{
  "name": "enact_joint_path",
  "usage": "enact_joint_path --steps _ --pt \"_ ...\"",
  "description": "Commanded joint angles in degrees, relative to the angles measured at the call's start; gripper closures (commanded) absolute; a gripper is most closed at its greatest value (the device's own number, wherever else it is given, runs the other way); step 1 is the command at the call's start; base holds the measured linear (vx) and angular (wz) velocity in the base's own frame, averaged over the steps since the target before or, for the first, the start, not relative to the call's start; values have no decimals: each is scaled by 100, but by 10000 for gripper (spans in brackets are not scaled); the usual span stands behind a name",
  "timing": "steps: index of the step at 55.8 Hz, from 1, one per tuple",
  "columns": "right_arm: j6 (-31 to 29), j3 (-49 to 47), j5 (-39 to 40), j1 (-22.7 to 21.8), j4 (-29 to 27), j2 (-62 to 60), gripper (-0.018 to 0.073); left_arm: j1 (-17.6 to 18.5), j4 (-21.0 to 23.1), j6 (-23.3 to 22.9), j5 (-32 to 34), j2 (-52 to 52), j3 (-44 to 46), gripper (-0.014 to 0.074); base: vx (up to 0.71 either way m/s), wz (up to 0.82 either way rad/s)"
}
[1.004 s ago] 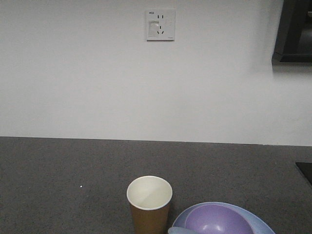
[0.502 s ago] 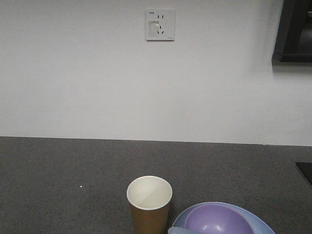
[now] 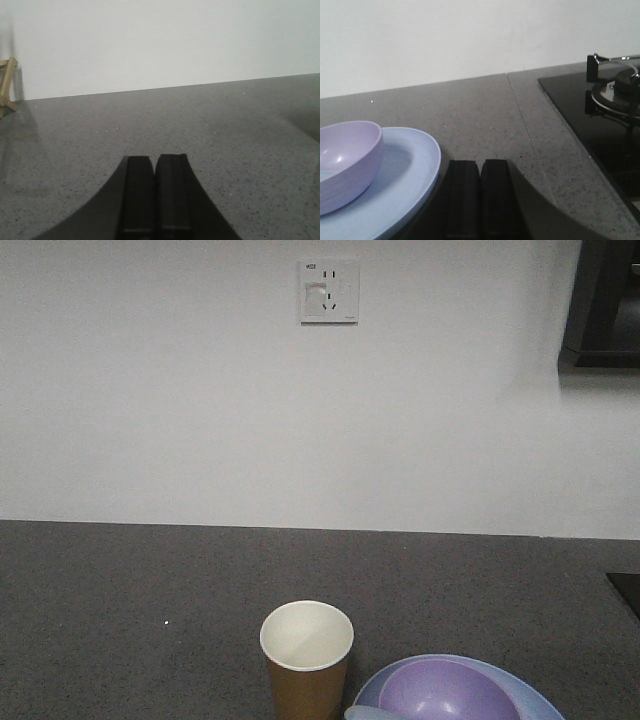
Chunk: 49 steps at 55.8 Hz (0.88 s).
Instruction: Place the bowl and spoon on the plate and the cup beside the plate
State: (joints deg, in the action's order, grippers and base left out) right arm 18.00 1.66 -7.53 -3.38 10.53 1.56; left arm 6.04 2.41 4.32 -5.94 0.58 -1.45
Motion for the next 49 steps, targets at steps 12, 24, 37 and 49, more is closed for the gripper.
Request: enact_joint_path --steps 12,24,37,49 --pt "21 33 122 -34 147 -253 568 -6 11 -50 469 93 147 596 0 0" --pt "21 33 122 -39 147 -253 568 -6 11 -50 469 93 147 596 0 0" --pt "21 33 122 -39 147 -253 568 -6 11 -50 469 93 147 596 0 0" --pt "21 33 122 -39 147 -253 568 -6 11 -50 469 93 147 596 0 0"
